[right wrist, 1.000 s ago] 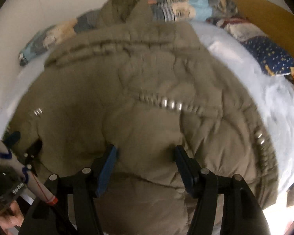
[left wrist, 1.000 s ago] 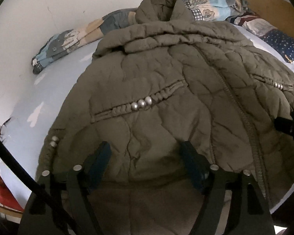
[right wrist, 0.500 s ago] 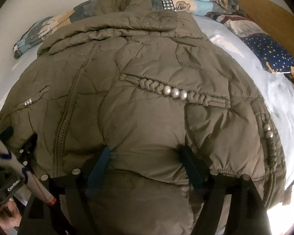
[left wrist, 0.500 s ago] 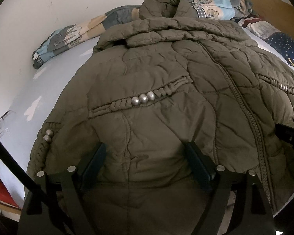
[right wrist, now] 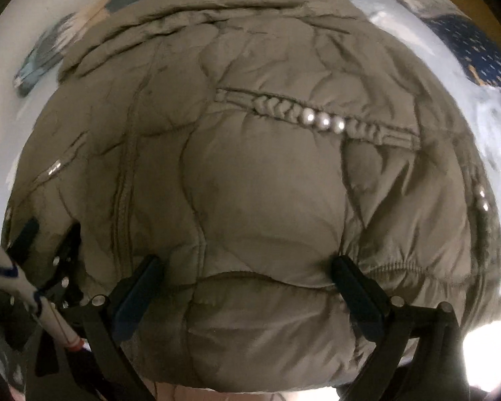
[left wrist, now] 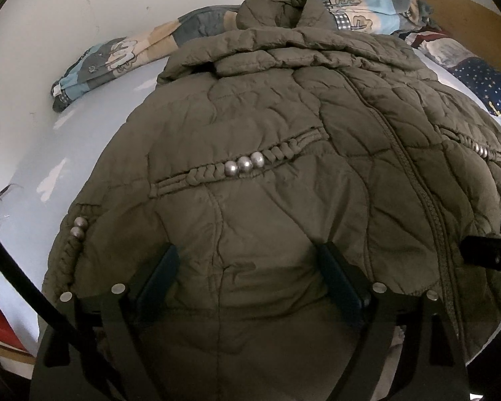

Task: Fold large clothes
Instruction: 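Press and smooth the jacket front with the right gripper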

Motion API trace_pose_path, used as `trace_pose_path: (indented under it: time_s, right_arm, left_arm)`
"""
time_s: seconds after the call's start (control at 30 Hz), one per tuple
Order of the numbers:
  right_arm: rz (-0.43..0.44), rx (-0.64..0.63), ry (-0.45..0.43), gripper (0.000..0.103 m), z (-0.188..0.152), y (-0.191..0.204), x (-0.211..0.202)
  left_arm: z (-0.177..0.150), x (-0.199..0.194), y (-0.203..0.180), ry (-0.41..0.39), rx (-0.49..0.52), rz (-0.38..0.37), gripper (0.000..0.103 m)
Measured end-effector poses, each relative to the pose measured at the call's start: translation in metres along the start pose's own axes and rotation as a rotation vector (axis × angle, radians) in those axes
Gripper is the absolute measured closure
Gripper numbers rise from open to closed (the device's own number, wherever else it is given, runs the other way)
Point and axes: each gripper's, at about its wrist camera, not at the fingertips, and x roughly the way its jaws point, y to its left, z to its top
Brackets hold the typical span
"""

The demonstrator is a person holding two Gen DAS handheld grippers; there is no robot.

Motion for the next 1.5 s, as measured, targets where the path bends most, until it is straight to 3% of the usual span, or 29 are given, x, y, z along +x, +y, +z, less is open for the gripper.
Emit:
trace_pose_path:
  time_s: [0.1, 0.17, 0.23, 0.43, 0.53, 0.67, 0.73, 0.83, 1.0, 1.23, 1.5]
  right_arm:
    - [0.060, 0.013, -0.110, 0.000, -0.015, -0.010, -0.006]
    - [0.050, 0.009, -0.155, 0.000, -0.022, -0.009, -0.008]
    - [-0.001, -0.041, -0.147, 0.000, -0.023, 0.000, -0.006]
    - [-0.025, -0.034, -0.113, 0.001, -0.018, 0.002, -0.006]
    - [0.016, 0.014, -0.179, 0.001, -0.012, 0.000, -0.028]
    - [-0.034, -0.025, -0.382, 0.001, -0.015, -0.002, -0.079]
    - [-0.028, -0.027, -0.425, 0.001, -0.013, -0.003, -0.091]
    - [-0.004, -0.011, -0.418, 0.001, -0.011, -0.006, -0.093]
    - [0.005, 0.011, -0.396, 0.001, -0.015, -0.013, -0.089]
    - [0.042, 0.066, -0.388, 0.001, -0.010, -0.026, -0.090]
    - [0.085, 0.068, -0.318, 0.003, 0.010, -0.023, -0.078]
  left_arm:
    - [0.001, 0.002, 0.003, 0.015, -0.032, -0.018, 0.015]
    - [0.001, 0.003, 0.005, 0.021, -0.046, -0.027, 0.014]
    - [0.000, 0.002, 0.004, 0.015, -0.045, -0.024, 0.014]
    - [0.002, -0.012, -0.001, 0.013, 0.004, 0.001, 0.014]
    - [0.008, -0.035, -0.002, -0.051, 0.022, -0.025, 0.014]
    - [0.026, -0.073, -0.004, -0.171, 0.047, -0.021, 0.014]
    - [0.036, -0.087, -0.002, -0.207, 0.049, -0.019, 0.014]
    - [0.048, -0.092, 0.003, -0.202, 0.021, -0.042, 0.014]
    - [0.059, -0.073, 0.007, -0.124, 0.004, -0.048, 0.014]
    - [0.085, -0.065, 0.017, -0.142, -0.001, -0.039, 0.014]
    - [0.121, -0.032, 0.021, -0.099, 0.002, -0.078, 0.014]
